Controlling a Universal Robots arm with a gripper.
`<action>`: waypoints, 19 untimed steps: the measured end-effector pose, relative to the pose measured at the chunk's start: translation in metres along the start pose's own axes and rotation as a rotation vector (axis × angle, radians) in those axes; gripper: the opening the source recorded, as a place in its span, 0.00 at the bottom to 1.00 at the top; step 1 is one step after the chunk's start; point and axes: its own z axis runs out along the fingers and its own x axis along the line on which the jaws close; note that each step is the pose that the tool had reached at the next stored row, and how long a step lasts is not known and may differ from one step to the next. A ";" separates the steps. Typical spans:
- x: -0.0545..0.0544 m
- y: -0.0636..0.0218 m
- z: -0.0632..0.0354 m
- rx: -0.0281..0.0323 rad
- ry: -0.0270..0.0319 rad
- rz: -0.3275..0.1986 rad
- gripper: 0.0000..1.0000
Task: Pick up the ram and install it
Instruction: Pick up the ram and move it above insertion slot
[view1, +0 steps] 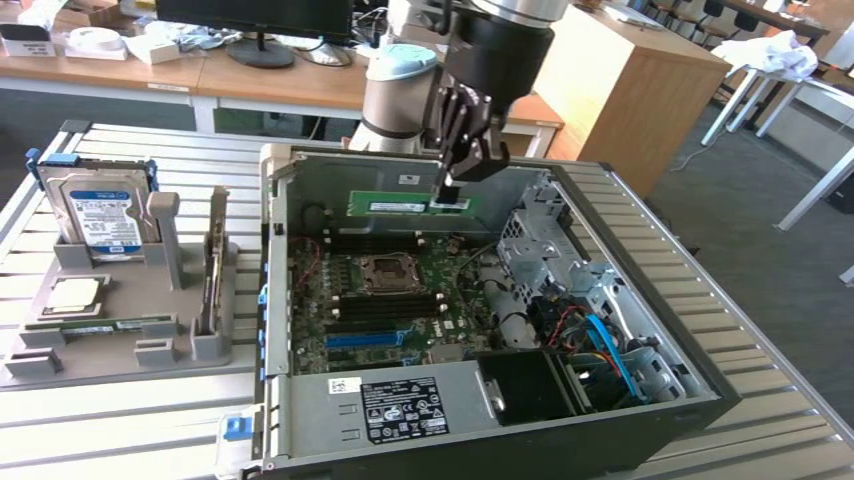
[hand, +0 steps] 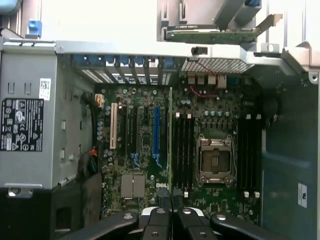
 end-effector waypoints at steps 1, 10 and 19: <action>0.000 -0.0019 -0.0001 0.0000 0.0000 0.000 0.11; 0.000 -0.0131 -0.0005 0.0000 -0.0001 0.000 0.11; 0.000 -0.0132 0.0006 0.0007 -0.0025 0.000 0.11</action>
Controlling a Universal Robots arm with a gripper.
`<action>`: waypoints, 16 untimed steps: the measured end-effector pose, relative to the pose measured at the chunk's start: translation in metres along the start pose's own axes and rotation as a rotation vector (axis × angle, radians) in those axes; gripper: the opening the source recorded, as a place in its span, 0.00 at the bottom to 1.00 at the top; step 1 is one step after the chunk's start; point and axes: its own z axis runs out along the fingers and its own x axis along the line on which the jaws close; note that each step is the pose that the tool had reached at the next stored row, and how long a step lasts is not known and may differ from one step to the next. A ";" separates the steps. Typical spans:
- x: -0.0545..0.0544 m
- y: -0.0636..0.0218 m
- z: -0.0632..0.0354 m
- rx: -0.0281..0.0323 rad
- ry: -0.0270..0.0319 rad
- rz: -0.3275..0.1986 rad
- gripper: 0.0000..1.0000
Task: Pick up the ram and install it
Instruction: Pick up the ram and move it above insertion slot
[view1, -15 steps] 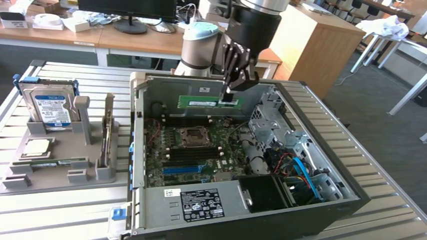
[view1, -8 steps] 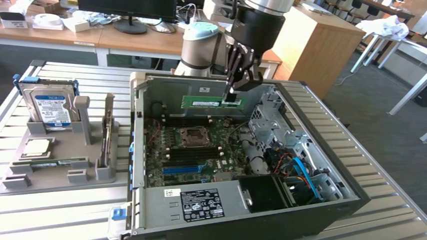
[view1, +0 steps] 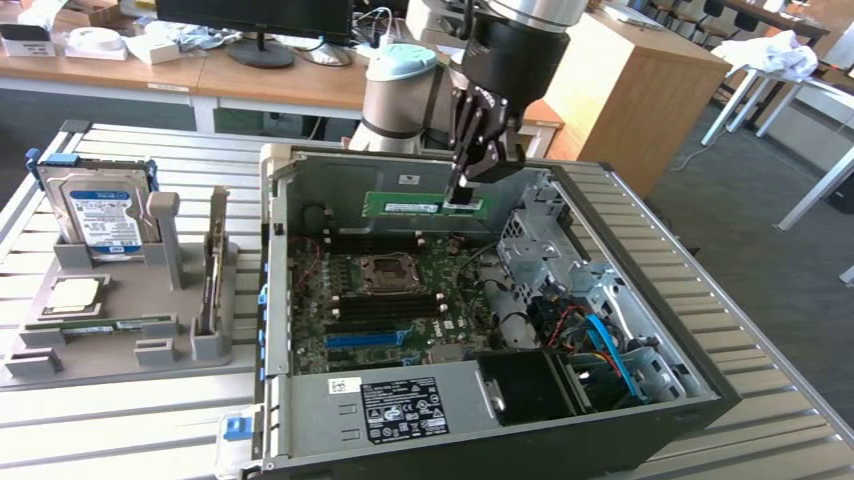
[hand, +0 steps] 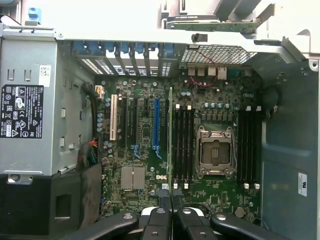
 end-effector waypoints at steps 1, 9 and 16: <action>0.000 0.0000 0.0004 0.0010 -0.0031 0.000 0.11; -0.014 -0.0002 0.0021 0.0021 -0.0078 0.000 0.11; -0.026 -0.0004 0.0032 0.0022 -0.0078 0.000 0.11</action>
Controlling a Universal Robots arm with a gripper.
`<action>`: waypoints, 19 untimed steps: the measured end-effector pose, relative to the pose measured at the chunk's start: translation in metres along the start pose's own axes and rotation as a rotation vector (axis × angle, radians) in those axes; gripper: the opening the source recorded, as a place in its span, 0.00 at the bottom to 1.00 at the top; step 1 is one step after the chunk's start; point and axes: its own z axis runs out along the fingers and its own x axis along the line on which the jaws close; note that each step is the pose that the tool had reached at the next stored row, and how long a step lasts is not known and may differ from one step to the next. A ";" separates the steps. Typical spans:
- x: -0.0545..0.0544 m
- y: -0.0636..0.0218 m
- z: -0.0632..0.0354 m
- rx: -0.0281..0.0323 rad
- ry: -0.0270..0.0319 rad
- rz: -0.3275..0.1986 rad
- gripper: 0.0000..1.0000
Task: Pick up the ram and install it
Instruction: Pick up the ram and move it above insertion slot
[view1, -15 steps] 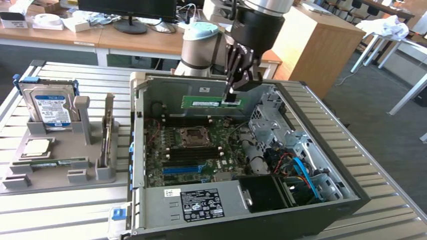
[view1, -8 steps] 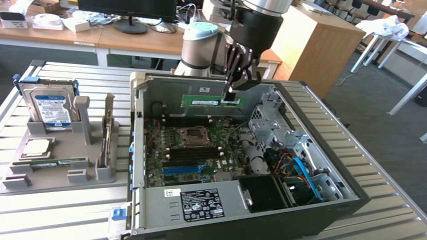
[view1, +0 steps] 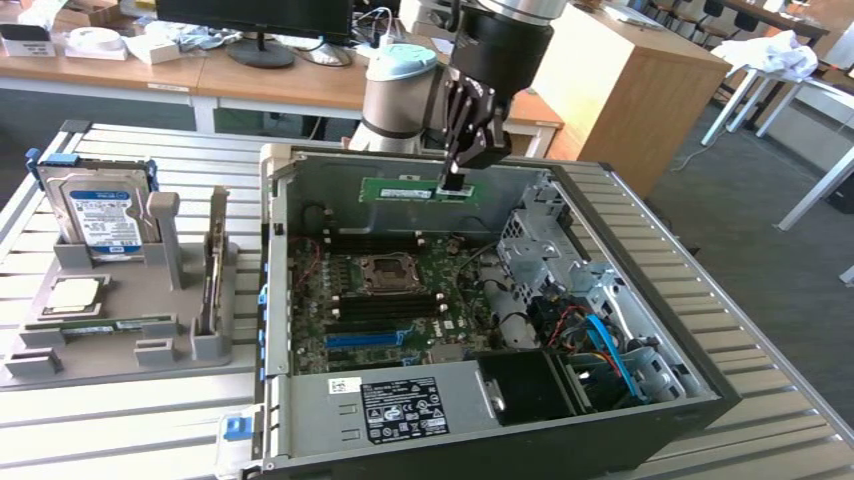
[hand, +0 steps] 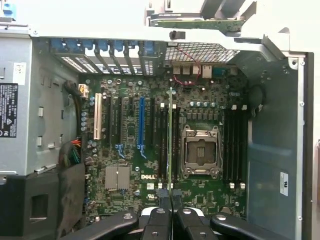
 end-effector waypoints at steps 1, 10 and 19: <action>-0.001 0.0000 0.0001 0.0000 0.0000 0.000 0.11; -0.012 -0.0002 0.0014 0.0000 -0.0001 0.000 0.11; -0.014 -0.0003 0.0020 0.0000 -0.0002 0.000 0.11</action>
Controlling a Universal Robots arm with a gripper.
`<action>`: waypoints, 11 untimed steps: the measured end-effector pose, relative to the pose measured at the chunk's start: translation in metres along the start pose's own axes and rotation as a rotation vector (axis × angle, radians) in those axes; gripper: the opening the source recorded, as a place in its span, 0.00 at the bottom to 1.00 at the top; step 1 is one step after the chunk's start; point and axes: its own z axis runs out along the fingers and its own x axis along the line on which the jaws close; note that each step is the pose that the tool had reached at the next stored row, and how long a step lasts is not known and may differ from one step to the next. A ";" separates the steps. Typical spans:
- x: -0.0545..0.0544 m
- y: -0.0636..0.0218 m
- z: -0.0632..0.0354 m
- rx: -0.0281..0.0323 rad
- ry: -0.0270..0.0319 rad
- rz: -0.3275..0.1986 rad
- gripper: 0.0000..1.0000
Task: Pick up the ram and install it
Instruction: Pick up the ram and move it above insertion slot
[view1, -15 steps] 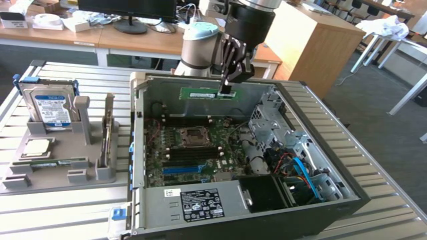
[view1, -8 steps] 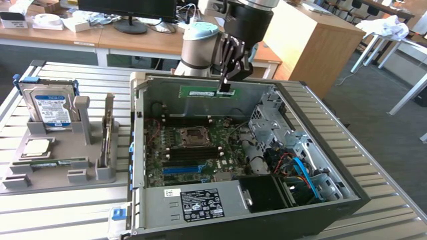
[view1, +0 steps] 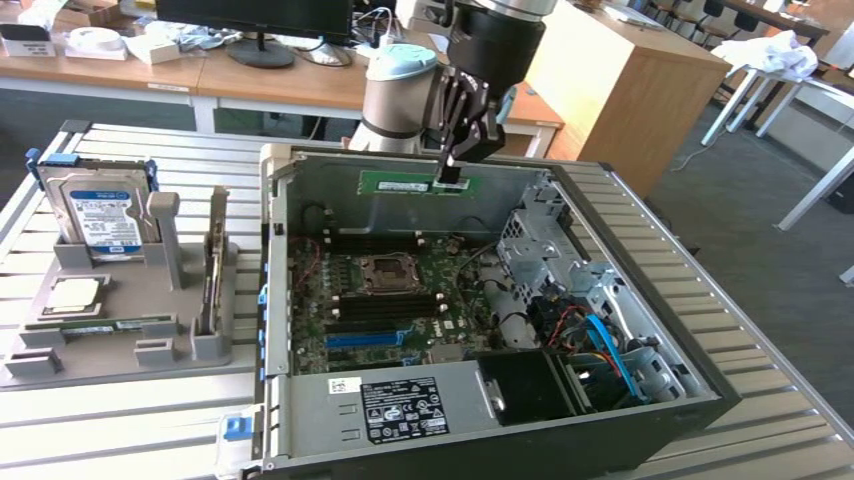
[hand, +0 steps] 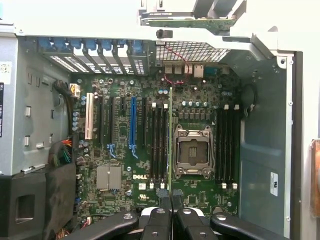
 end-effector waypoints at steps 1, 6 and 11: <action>0.000 0.0000 0.0003 0.0000 0.0000 0.000 0.11; 0.000 -0.0001 0.0028 0.0000 0.0000 0.000 0.11; 0.000 -0.0002 0.0046 0.0000 0.0001 0.000 0.11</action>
